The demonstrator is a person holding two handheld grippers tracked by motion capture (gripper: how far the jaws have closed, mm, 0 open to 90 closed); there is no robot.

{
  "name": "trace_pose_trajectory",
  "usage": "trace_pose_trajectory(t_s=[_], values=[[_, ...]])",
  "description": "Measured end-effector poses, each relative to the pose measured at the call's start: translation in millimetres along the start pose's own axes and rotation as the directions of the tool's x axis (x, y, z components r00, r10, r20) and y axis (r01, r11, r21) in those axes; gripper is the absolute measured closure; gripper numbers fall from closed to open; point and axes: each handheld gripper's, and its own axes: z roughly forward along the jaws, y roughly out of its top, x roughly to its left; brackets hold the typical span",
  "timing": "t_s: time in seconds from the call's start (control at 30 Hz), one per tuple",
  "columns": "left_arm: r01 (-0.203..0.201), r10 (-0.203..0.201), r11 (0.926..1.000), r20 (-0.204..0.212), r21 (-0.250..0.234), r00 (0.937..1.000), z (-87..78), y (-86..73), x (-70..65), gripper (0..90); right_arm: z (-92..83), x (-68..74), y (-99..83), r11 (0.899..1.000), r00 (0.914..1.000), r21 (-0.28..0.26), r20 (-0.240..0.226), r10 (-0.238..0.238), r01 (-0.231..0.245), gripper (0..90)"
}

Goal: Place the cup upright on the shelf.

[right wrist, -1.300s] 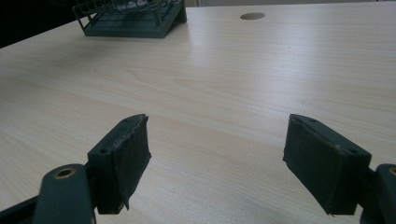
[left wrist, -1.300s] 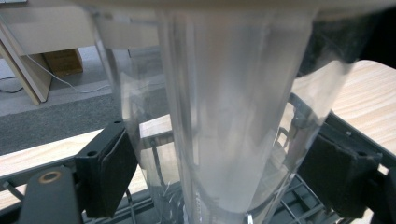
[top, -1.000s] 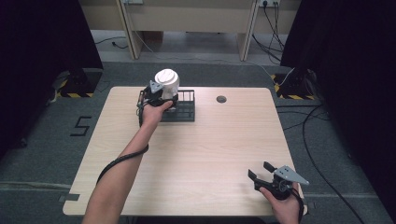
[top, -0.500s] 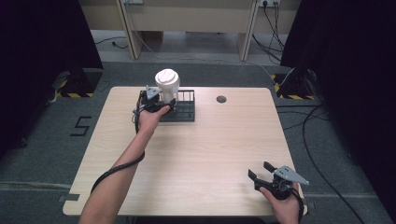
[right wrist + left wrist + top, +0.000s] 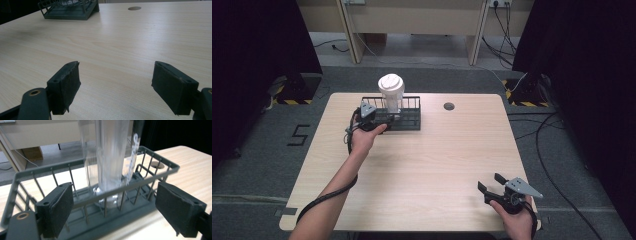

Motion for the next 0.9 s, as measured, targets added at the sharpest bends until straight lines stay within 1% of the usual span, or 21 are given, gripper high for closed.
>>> trace_pose_trajectory(t_s=[0.13,0.23,0.4,0.7,0.9], values=[[-0.005,0.005,1.0,0.001,-0.001,1.0,-14.7,-5.9,1.1,14.7,0.0,0.6,0.0,1.0,1.0,0.003,-0.001,0.006,-0.006,22.8],[0.004,-0.004,1.0,0.01,0.008,0.9999,-23.1,-10.9,1.4,14.7,0.1,0.7,-0.1,1.0,1.0,0.002,0.0,0.005,-0.005,22.7],[0.012,-0.012,0.9999,0.006,0.008,0.9999,-36.7,-20.3,2.3,15.0,-0.1,0.8,-0.1,1.0,1.0,0.003,0.001,0.004,-0.004,22.7],[0.0,0.0,1.0,0.02,-0.002,0.9998,-58.1,-32.9,0.2,15.1,-0.1,0.9,-0.1,1.0,1.0,0.002,0.001,0.003,-0.003,22.7],[-0.004,0.004,1.0,0.033,0.002,0.9995,-72.5,-45.3,-2.5,15.3,0.0,0.9,-0.1,1.0,1.0,0.003,0.001,0.002,-0.002,22.7]])
